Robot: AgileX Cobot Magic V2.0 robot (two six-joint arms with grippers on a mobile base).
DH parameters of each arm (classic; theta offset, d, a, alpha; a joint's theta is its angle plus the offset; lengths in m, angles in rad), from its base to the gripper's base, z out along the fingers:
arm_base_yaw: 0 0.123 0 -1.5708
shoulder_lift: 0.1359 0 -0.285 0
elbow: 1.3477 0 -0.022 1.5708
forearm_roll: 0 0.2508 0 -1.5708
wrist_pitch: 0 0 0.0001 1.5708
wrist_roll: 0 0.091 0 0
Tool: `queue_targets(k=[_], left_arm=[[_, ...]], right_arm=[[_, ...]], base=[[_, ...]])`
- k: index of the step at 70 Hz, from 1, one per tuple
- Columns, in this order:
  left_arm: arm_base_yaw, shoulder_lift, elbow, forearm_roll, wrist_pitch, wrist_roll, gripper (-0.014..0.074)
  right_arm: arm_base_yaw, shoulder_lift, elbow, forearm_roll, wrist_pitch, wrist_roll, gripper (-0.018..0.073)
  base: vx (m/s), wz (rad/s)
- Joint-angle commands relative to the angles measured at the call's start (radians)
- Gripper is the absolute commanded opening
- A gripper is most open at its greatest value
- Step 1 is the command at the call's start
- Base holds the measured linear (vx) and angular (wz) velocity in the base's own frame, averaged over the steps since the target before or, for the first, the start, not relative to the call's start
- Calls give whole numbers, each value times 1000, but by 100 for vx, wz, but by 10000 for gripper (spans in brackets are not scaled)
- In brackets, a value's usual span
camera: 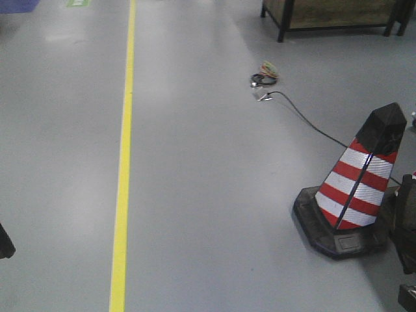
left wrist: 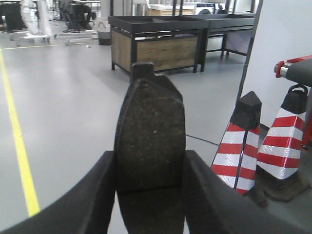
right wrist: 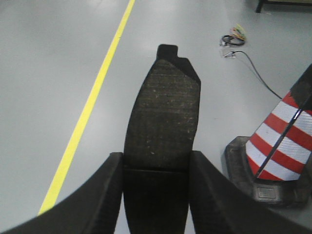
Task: Move and align brake pads A on conveyor
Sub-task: 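Drive along the yellow floor line past the striped cones holding both pads, then turn and stop at the conveyor belt beside the two placed pads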
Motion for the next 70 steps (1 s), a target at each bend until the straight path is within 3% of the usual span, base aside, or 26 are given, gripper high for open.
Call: queue_targets(k=[1,34,70], left_arm=[[-7,6,-27,-7,-103,-1,3],[-7,6,-27,-7,-103,-1,3],[-7,6,-27,-7,-104,-1,3]], right_arm=[[-6,2,-30,-9,-94,-6,35],[-6,2,-30,-9,-95,-6,35],[-6,2,-30,-9,-94,-6,35]], base=[[45,-30],[42,-46],[34,-72]])
